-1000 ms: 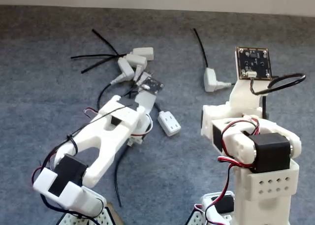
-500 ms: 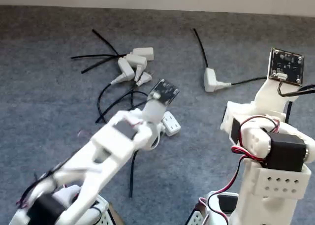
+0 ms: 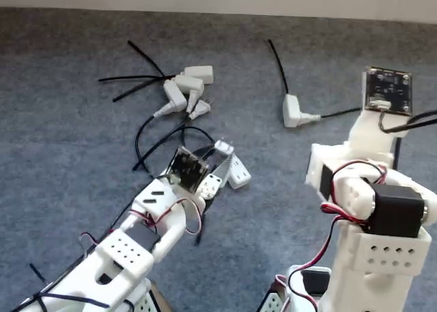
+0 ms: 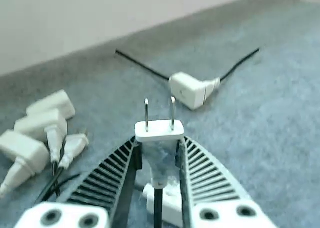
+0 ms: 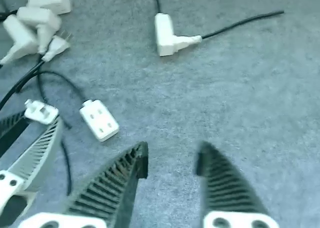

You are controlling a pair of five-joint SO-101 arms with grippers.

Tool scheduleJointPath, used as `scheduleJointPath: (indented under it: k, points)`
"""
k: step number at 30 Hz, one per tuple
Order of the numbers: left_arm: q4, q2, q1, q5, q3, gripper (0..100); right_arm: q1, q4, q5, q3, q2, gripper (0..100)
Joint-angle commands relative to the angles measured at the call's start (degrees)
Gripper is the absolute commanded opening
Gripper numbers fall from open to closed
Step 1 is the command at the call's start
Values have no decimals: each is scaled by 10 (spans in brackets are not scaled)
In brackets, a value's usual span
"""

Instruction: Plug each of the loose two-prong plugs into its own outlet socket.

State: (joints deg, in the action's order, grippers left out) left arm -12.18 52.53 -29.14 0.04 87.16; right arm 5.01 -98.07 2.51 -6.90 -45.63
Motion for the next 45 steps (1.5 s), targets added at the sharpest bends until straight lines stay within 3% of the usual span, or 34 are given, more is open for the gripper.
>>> scheduleJointPath:
  k: [1, 5, 9, 19, 25, 31, 35, 42, 45]
  points:
    - [-95, 14, -24, 0, 2, 5, 87, 8, -6, -1, -7, 14]
    - [-98, 14, -48, -1, 1, 5, 196, 65, -6, -66, -8, 6]
    - [-98, 14, -64, -1, 6, 5, 212, 130, -6, -124, -9, 6]
    - [-94, 14, -59, -1, 8, 5, 314, 143, -9, -131, -2, 6]
    - [-98, 19, -60, -1, 19, 5, 281, 257, -42, -224, -2, 6]
    - [-98, 19, -62, -1, 27, 5, 197, 409, -79, -349, -2, 6]
    - [-98, 19, -60, -1, 27, 5, 160, 448, -122, -398, -3, 6]
    - [-98, 19, -64, -1, 33, 5, 128, 457, -127, -405, -3, 6]
    - [-98, 19, -65, -1, 35, 5, 109, 509, -127, -412, -2, 6]
